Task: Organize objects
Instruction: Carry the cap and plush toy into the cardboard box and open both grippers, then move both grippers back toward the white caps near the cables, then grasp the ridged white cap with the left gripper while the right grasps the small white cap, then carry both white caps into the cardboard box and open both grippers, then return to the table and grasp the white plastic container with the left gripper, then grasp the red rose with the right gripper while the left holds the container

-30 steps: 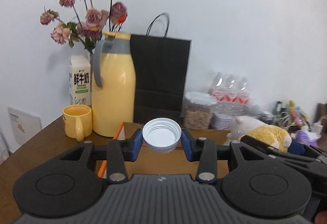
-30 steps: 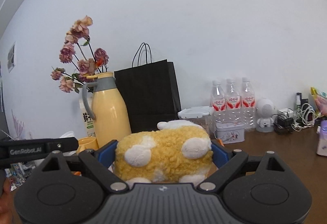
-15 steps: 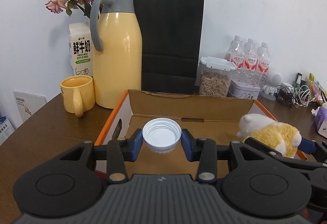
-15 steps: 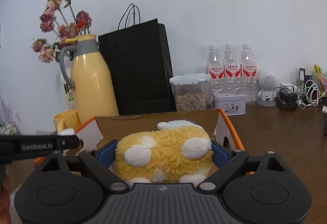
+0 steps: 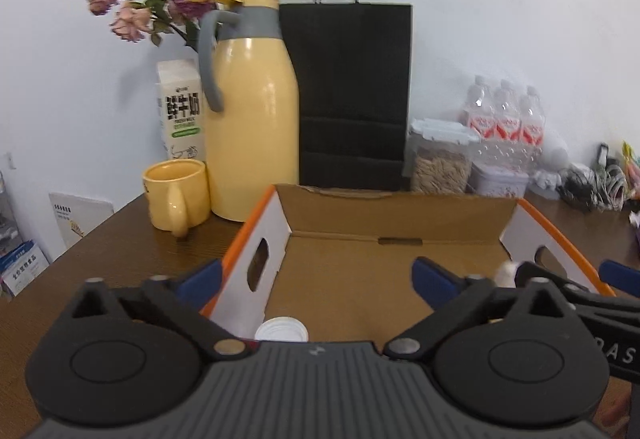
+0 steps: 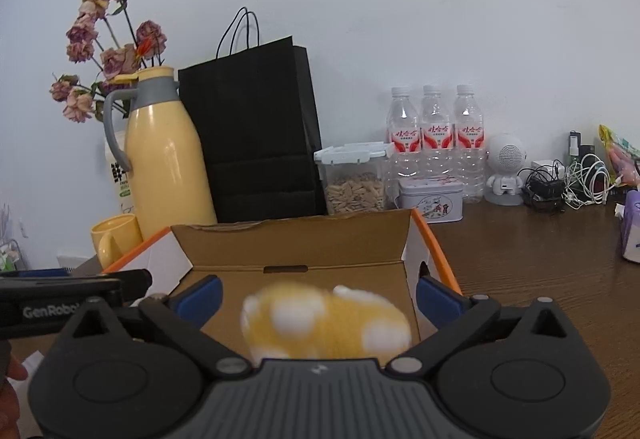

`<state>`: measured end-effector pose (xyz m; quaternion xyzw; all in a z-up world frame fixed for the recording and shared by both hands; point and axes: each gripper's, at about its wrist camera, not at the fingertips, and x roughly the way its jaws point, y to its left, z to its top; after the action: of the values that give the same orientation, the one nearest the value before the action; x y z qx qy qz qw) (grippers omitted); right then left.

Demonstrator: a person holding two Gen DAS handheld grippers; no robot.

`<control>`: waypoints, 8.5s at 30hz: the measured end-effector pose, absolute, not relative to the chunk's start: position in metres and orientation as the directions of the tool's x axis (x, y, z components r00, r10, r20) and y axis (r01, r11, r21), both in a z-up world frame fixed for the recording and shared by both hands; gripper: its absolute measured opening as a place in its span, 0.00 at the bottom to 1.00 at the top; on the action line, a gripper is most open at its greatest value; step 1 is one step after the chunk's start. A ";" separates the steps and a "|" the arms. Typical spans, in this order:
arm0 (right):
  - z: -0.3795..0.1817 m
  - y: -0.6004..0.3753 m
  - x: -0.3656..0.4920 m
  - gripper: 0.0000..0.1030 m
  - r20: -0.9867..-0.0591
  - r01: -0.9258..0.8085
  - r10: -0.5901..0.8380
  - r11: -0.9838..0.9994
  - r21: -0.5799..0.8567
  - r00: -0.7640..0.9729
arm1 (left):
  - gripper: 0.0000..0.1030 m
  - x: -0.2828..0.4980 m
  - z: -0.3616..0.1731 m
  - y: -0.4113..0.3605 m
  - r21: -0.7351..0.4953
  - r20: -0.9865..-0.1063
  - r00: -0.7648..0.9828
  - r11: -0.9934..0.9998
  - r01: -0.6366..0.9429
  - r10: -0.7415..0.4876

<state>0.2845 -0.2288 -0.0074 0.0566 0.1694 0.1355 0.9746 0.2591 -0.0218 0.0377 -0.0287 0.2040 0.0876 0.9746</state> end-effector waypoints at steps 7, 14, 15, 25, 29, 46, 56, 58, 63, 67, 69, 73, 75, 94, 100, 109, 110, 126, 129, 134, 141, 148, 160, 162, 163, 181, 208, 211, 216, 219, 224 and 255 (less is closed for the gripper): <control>-0.003 -0.227 0.276 1.00 -0.287 -0.253 0.284 0.957 0.140 0.915 | 1.00 0.247 0.045 -0.018 -0.058 -0.359 0.921 0.981 -0.183 0.150; 0.007 -0.229 0.253 1.00 -0.230 -0.276 0.295 0.955 0.113 0.927 | 1.00 0.217 0.055 -0.013 -0.091 -0.271 0.955 0.984 -0.152 0.122; 0.008 -0.229 0.249 1.00 -0.224 -0.277 0.294 0.955 0.106 0.929 | 1.00 0.212 0.057 -0.012 -0.097 -0.256 0.959 0.984 -0.147 0.118; 0.011 -0.238 0.203 1.00 -0.224 -0.264 0.267 0.963 0.042 0.937 | 1.00 0.164 0.058 -0.007 -0.065 -0.189 0.978 0.993 -0.097 0.083; 0.007 -0.244 0.180 1.00 -0.229 -0.282 0.278 0.959 0.017 0.933 | 1.00 0.146 0.054 -0.002 -0.045 -0.204 0.976 0.995 -0.090 0.079; -0.023 -0.243 0.112 1.00 -0.374 -0.365 0.322 0.930 -0.049 0.870 | 1.00 0.091 0.024 0.026 0.062 -0.374 0.917 0.991 -0.121 0.136; -0.034 -0.243 0.094 0.99 -0.423 -0.366 0.315 0.930 -0.043 0.849 | 1.00 0.078 0.000 0.032 0.061 -0.479 0.871 0.994 -0.091 0.109; -0.033 -0.243 0.092 0.91 -0.422 -0.371 0.322 0.928 -0.038 0.848 | 1.00 0.078 -0.005 0.031 0.055 -0.495 0.863 0.995 -0.083 0.099; -0.032 -0.240 0.092 0.70 -0.432 -0.390 0.339 0.920 -0.033 0.836 | 1.00 0.086 -0.017 0.027 0.053 -0.529 0.844 0.996 -0.068 0.085; -0.034 -0.239 0.095 0.56 -0.456 -0.399 0.347 0.917 -0.019 0.819 | 0.92 0.094 -0.026 0.022 0.055 -0.552 0.831 0.997 -0.047 0.069; -0.035 -0.238 0.097 0.53 -0.461 -0.400 0.347 0.916 -0.019 0.817 | 0.82 0.097 -0.029 0.020 0.054 -0.560 0.826 0.998 -0.037 0.061; -0.036 -0.238 0.102 0.41 -0.478 -0.406 0.352 0.914 -0.012 0.805 | 0.58 0.103 -0.031 0.022 0.018 -0.578 0.816 1.000 -0.015 0.022; -0.036 -0.238 0.106 0.37 -0.486 -0.408 0.352 0.913 -0.010 0.800 | 0.49 0.104 -0.031 0.022 0.008 -0.576 0.818 1.000 -0.002 0.006; -0.049 -0.233 0.142 0.27 -0.594 -0.424 0.368 0.904 0.051 0.715 | 0.40 0.104 -0.033 0.018 -0.001 -0.564 0.826 1.000 0.026 -0.022; -0.054 -0.226 0.139 0.26 -0.592 -0.419 0.333 0.908 -0.009 0.734 | 0.40 0.104 -0.033 0.018 0.000 -0.564 0.826 1.000 0.026 -0.021; -0.048 -0.235 0.126 0.26 -0.556 -0.424 0.360 0.906 0.015 0.750 | 0.40 0.103 -0.033 0.018 -0.001 -0.561 0.827 1.000 0.025 -0.021; -0.048 -0.236 0.124 0.26 -0.553 -0.423 0.361 0.906 0.017 0.751 | 0.40 0.103 -0.032 0.019 0.000 -0.560 0.828 1.000 0.023 -0.019; -0.010 -0.248 0.100 0.26 -0.413 -0.446 0.414 0.895 0.019 0.812 | 0.40 0.078 0.017 0.018 -0.005 -0.409 0.912 0.999 0.037 -0.036; 0.002 -0.242 0.107 0.26 -0.379 -0.448 0.419 0.894 0.013 0.825 | 0.40 0.087 0.034 0.017 -0.004 -0.354 0.934 0.999 0.038 -0.037; 0.022 -0.227 0.133 0.26 -0.328 -0.451 0.429 0.892 0.009 0.842 | 0.40 0.121 0.058 0.014 -0.037 -0.299 0.954 0.999 0.022 -0.032; 0.045 -0.201 0.195 0.26 -0.309 -0.423 0.403 0.906 0.001 0.861 | 0.40 0.191 0.077 0.006 -0.071 -0.291 0.957 0.997 -0.013 -0.008; 0.034 -0.179 0.271 0.26 -0.354 -0.368 0.354 0.929 0.030 0.866 | 0.40 0.254 0.071 -0.005 -0.096 -0.326 0.941 0.987 -0.128 0.090; -0.003 -0.176 0.294 0.26 -0.428 -0.342 0.320 0.939 0.027 0.845 | 0.42 0.271 0.040 -0.011 -0.022 -0.399 0.907 0.987 -0.158 0.136; -0.003 -0.178 0.291 0.26 -0.425 -0.335 0.316 0.942 0.031 0.848 | 0.56 0.269 0.039 -0.012 -0.010 -0.393 0.906 0.984 -0.177 0.159; -0.003 -0.179 0.290 0.27 -0.427 -0.336 0.318 0.941 0.034 0.847 | 0.68 0.266 0.038 -0.013 -0.002 -0.383 0.909 0.983 -0.182 0.167; -0.001 -0.196 0.277 1.00 -0.390 -0.271 0.269 0.961 0.052 0.881 | 1.00 0.243 0.043 -0.013 -0.018 -0.302 0.939 0.984 -0.177 0.163; 0.004 -0.213 0.213 1.00 -0.313 -0.321 0.308 0.947 0.009 0.899 | 1.00 0.164 0.031 0.010 -0.023 -0.224 0.970 0.994 -0.103 0.095; 0.003 -0.214 0.206 1.00 -0.308 -0.333 0.317 0.943 0.002 0.897 | 1.00 0.157 0.026 0.017 -0.029 -0.231 0.969 0.995 -0.095 0.086; -0.001 -0.214 0.194 1.00 -0.321 -0.355 0.331 0.935 -0.018 0.887 | 1.00 0.152 0.014 0.029 -0.042 -0.281 0.957 0.995 -0.091 0.075; -0.006 -0.213 0.189 1.00 -0.340 -0.365 0.335 0.930 -0.027 0.879 | 1.00 0.147 0.010 0.036 -0.059 -0.301 0.951 0.994 -0.090 0.068; -0.011 -0.208 0.180 1.00 -0.360 -0.396 0.356 0.917 -0.041 0.862 | 1.00 0.140 0.006 0.040 -0.057 -0.332 0.942 0.995 -0.080 0.056; -0.026 -0.229 0.188 0.77 -0.490 -0.334 0.270 0.941 -0.046 0.829 | 0.40 0.145 -0.016 0.053 -0.097 -0.464 0.884 0.990 -0.104 0.047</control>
<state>0.1884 -0.2289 -0.0257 -0.0648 0.2461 0.1583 0.9540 0.1455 0.0528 -0.0161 -0.0596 0.2372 0.0390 0.9689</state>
